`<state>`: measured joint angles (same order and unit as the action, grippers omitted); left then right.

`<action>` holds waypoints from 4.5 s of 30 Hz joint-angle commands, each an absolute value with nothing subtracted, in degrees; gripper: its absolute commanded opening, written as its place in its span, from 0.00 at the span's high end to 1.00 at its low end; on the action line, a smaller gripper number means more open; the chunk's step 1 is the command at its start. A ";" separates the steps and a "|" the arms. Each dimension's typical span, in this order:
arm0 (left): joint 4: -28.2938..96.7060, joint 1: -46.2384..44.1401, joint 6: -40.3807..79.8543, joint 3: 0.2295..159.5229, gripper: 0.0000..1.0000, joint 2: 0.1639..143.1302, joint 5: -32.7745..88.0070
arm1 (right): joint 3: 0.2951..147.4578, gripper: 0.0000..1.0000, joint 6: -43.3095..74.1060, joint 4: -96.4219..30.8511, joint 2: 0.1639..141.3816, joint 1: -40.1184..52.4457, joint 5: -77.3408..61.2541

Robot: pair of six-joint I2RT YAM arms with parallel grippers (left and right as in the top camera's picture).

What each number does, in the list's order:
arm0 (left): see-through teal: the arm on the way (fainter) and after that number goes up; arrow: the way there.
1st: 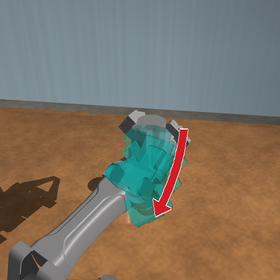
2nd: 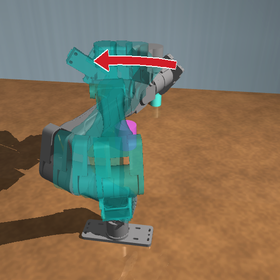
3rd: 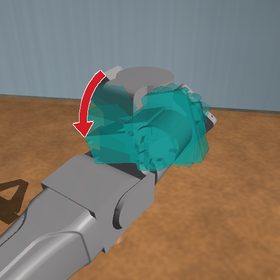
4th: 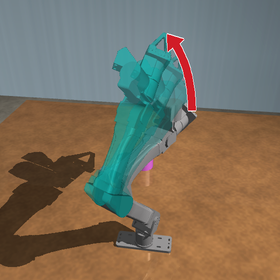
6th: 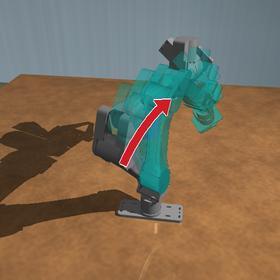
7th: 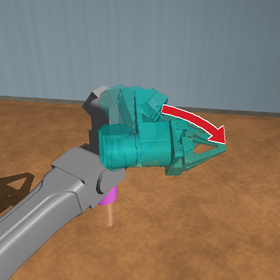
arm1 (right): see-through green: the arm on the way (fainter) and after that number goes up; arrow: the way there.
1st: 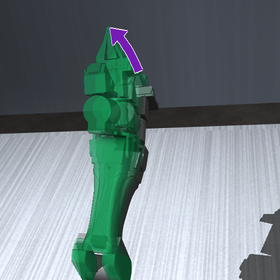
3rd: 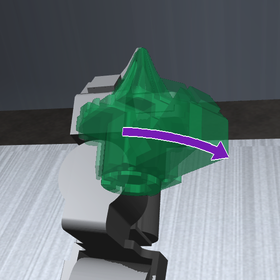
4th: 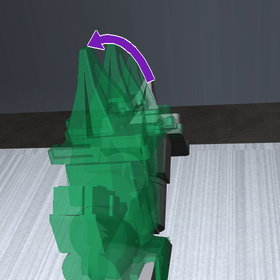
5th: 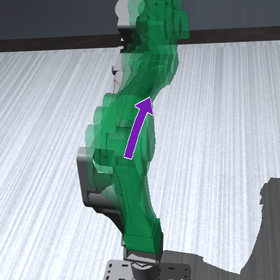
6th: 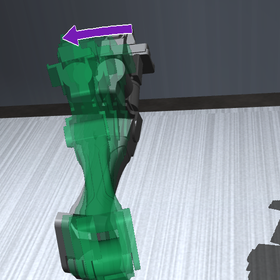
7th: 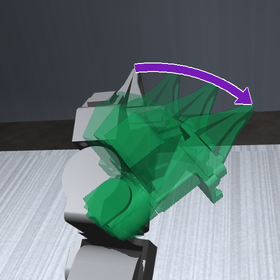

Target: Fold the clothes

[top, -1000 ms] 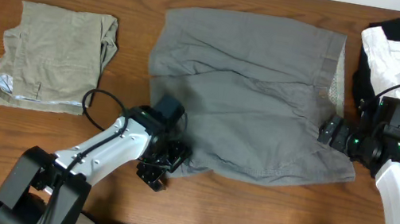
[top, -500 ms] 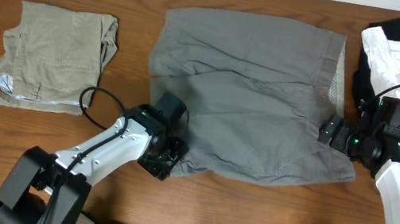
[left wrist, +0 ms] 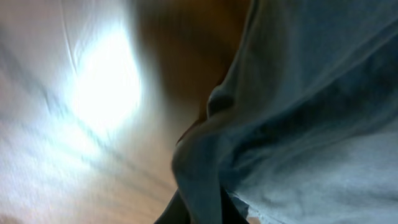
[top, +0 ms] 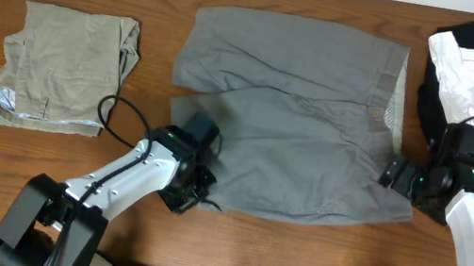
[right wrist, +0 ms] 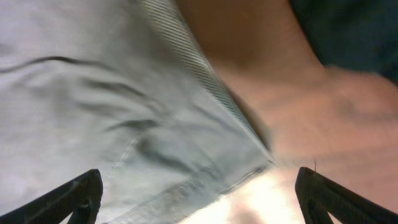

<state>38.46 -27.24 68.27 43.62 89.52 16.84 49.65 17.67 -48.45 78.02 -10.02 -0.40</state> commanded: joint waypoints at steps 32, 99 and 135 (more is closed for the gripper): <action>39.55 -23.64 55.46 43.24 0.94 89.36 11.84 | 28.80 0.99 37.67 -27.18 78.00 -10.85 -1.58; 18.50 -22.63 22.76 54.08 0.94 65.71 -14.48 | 55.55 0.99 30.55 -49.74 63.07 -10.85 0.45; -29.15 -15.59 11.55 55.35 0.49 102.39 -13.96 | 55.55 0.83 35.59 -12.60 95.68 -10.83 4.10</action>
<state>-29.17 -17.58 12.67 53.10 103.02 -12.60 54.61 33.65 -13.10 94.65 -10.04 0.12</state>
